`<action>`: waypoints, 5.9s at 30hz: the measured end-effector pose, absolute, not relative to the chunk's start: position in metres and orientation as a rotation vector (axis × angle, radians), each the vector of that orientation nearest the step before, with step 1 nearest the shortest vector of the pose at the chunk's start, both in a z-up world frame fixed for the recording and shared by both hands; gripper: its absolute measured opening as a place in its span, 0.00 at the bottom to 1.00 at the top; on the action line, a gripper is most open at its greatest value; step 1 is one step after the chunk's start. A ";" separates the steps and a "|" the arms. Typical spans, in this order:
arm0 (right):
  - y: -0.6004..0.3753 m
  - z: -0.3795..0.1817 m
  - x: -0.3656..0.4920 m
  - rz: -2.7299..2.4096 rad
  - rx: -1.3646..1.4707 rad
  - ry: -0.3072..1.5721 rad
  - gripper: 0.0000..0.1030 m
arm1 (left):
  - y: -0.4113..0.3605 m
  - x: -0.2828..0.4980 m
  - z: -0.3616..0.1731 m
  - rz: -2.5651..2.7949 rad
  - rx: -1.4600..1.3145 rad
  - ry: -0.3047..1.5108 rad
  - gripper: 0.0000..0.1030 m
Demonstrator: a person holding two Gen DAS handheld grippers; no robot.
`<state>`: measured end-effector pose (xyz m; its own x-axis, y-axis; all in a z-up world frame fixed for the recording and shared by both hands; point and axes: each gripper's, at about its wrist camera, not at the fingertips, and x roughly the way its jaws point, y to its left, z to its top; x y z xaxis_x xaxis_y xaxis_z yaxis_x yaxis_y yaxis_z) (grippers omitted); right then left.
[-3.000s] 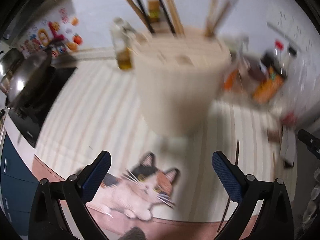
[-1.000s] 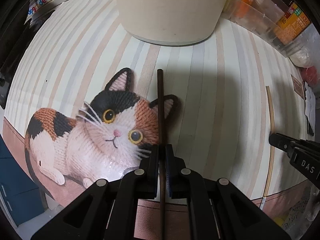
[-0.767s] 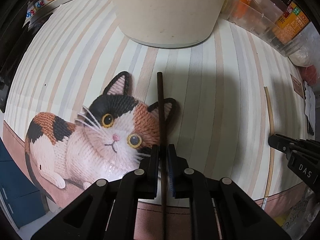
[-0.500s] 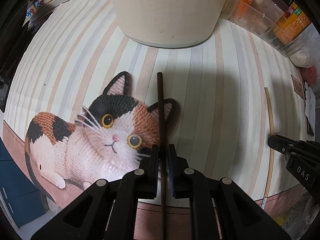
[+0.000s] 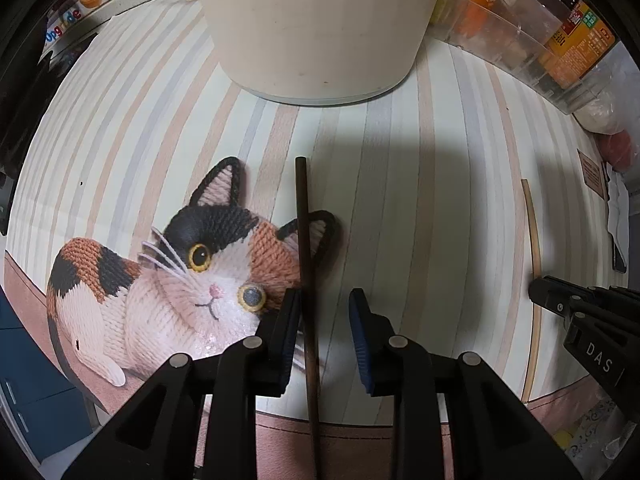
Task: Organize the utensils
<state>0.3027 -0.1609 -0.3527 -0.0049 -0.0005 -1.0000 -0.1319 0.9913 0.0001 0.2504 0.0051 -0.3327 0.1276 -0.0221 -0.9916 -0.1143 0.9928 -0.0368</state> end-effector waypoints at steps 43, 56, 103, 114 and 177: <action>-0.146 -0.134 0.314 0.289 0.205 0.940 0.06 | 0.052 0.250 -0.099 0.005 -0.203 0.844 0.03; -0.113 -0.010 0.388 0.365 0.243 0.664 0.06 | 0.073 0.285 0.015 -0.040 -0.245 0.618 0.00; -0.173 -0.357 0.336 0.185 -0.057 1.583 0.07 | 0.026 0.236 -0.337 0.080 -0.095 1.454 0.04; -0.162 -0.362 0.314 0.157 -0.089 1.657 0.28 | 0.041 0.244 -0.339 0.006 -0.104 1.455 0.16; -0.079 -0.015 0.441 0.320 0.249 0.601 0.06 | 0.103 0.335 0.026 -0.055 -0.250 0.605 0.03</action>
